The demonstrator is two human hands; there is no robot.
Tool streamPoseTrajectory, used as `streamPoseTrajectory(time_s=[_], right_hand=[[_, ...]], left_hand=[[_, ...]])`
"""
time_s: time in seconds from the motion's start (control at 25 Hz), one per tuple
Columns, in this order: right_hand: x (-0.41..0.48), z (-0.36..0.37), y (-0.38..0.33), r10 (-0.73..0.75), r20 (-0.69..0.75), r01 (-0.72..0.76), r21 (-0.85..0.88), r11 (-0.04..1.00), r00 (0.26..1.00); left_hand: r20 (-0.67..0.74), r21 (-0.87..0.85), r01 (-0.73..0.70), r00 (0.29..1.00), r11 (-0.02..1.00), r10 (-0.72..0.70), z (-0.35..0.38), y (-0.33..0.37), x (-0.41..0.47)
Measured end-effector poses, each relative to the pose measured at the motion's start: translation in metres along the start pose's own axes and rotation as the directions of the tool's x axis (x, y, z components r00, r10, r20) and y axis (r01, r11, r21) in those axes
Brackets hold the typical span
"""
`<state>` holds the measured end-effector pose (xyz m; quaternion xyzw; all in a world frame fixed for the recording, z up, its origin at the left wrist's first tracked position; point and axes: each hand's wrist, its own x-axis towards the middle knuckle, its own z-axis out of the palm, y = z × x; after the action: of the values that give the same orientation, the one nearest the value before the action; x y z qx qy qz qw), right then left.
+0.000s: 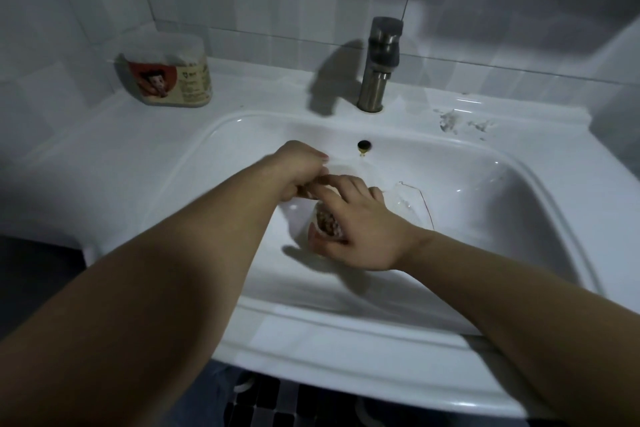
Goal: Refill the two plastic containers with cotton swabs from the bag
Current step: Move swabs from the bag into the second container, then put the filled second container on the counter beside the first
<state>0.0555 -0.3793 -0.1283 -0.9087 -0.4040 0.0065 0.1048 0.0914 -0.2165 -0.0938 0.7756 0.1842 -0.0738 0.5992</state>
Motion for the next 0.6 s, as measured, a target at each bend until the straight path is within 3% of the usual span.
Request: streamPoseTrajectory(time_s=[0.08,0.24,0.44,0.52,0.6], right_hand=[[-0.001,0.001,-0.002,0.024,0.075,-0.02,-0.052,0.998,0.997],[-0.002,-0.004,0.01,0.037,0.058,-0.033,-0.061,0.998,0.998],[-0.005,-0.01,0.008,0.026,0.295,0.01,-0.118,0.993,0.955],[-0.004,-0.016,0.013,0.024,0.173,-0.023,-0.005,1.0,0.985],[-0.004,-0.021,0.024,0.091,-0.072,-0.08,0.152,0.985,0.993]], left_hand=[[0.002,-0.021,0.009,1.0,1.0,-0.009,0.0,0.0,0.0],[0.033,-0.016,0.018,0.999,1.0,-0.018,0.0,0.001,-0.004],[0.02,-0.039,0.048,0.999,0.998,-0.047,-0.001,-0.001,-0.003],[0.008,-0.003,0.059,0.998,0.998,-0.058,-0.001,0.0,-0.004],[-0.003,0.066,0.05,0.999,0.997,-0.05,-0.003,0.003,-0.008]])
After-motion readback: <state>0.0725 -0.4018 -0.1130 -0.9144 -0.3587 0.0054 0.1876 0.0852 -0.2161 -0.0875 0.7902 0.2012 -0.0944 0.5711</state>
